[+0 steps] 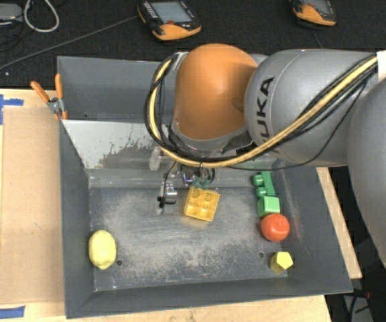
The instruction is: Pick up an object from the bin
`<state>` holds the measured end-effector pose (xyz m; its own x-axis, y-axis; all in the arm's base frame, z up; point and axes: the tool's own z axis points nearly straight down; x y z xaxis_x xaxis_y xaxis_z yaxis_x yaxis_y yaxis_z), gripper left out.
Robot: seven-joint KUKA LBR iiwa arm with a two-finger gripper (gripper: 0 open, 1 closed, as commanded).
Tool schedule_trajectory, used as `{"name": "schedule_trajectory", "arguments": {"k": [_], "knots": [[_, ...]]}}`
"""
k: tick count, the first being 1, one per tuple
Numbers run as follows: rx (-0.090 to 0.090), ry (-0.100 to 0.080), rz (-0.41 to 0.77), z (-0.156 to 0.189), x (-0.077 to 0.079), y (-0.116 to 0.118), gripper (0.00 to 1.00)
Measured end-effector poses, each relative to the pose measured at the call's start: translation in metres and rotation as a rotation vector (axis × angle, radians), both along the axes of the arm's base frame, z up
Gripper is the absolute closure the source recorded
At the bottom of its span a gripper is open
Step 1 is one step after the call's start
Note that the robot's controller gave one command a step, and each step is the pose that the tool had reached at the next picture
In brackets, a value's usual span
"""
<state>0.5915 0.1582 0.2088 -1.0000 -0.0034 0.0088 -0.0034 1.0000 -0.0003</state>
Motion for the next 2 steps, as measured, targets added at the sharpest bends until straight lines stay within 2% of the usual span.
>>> {"name": "schedule_trajectory", "arguments": {"k": [1, 2], "knots": [[0.001, -0.008, -0.004, 0.005, 0.002, -0.001, 0.0], [0.002, -0.01, -0.074, -0.077, 0.01, -0.059, 0.0]]}}
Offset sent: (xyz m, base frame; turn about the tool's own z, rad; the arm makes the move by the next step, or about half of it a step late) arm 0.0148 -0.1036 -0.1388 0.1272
